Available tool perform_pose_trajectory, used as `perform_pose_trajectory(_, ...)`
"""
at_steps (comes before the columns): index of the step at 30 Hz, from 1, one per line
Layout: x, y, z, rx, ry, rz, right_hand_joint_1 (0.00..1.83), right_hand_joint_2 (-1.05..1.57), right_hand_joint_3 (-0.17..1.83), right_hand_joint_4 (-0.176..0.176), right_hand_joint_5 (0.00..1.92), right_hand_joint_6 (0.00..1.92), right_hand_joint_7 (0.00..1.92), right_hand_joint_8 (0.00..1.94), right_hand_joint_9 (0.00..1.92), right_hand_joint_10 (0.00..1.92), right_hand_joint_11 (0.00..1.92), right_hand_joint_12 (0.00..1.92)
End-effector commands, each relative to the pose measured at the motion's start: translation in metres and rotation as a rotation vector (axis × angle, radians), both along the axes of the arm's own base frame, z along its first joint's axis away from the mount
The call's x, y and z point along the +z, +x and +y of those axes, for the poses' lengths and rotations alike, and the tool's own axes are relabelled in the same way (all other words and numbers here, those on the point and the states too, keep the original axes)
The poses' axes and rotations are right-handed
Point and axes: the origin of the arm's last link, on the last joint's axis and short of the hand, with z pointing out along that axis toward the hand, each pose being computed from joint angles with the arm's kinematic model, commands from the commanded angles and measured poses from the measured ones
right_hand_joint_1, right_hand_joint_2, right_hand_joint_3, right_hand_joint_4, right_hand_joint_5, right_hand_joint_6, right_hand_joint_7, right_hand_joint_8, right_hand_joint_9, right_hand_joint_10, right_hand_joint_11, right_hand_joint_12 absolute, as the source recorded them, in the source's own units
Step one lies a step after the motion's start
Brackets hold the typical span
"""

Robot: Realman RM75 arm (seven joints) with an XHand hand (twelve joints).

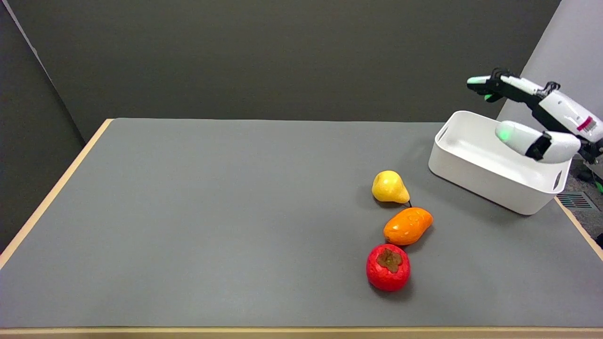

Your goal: Pick up tomato.

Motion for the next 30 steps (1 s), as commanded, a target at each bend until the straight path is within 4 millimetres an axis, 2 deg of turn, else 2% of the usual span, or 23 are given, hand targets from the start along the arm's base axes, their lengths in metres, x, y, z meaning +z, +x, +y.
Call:
perform_pose_trajectory(1, -0.011, -0.035, 0.034, -0.062, 0.037, -0.074, 0.27, 0.65, 1.04, 0.159, 0.21, 0.51, 0.3, 0.43, 0.27, 0.64, 0.23, 1.17)
perform_pose_trajectory(5, -0.017, -0.035, 0.037, -0.042, 0.038, -0.097, 0.37, 0.68, 0.99, 0.151, 0.22, 0.51, 0.32, 0.41, 0.28, 0.65, 0.21, 1.22)
perform_pose_trajectory(13, -0.019, -0.042, 0.033, -0.033, 0.033, -0.126, 0.37, 0.71, 0.95, 0.151, 0.23, 0.51, 0.33, 0.39, 0.29, 0.65, 0.22, 1.22)
perform_pose_trajectory(20, -0.015, -0.024, 0.031, 0.017, 0.053, -0.075, 0.34, 0.71, 0.95, 0.151, 0.24, 0.51, 0.34, 0.4, 0.3, 0.66, 0.23, 1.23)
perform_pose_trajectory(25, -0.015, -0.041, 0.03, 0.028, 0.142, 0.002, 0.3, 0.69, 0.99, 0.151, 0.24, 0.52, 0.34, 0.42, 0.3, 0.66, 0.22, 1.25)
perform_pose_trajectory(30, -0.017, -0.061, 0.026, -0.047, 0.165, 0.087, 0.28, 0.68, 0.98, 0.151, 0.24, 0.52, 0.34, 0.42, 0.3, 0.67, 0.23, 1.26)
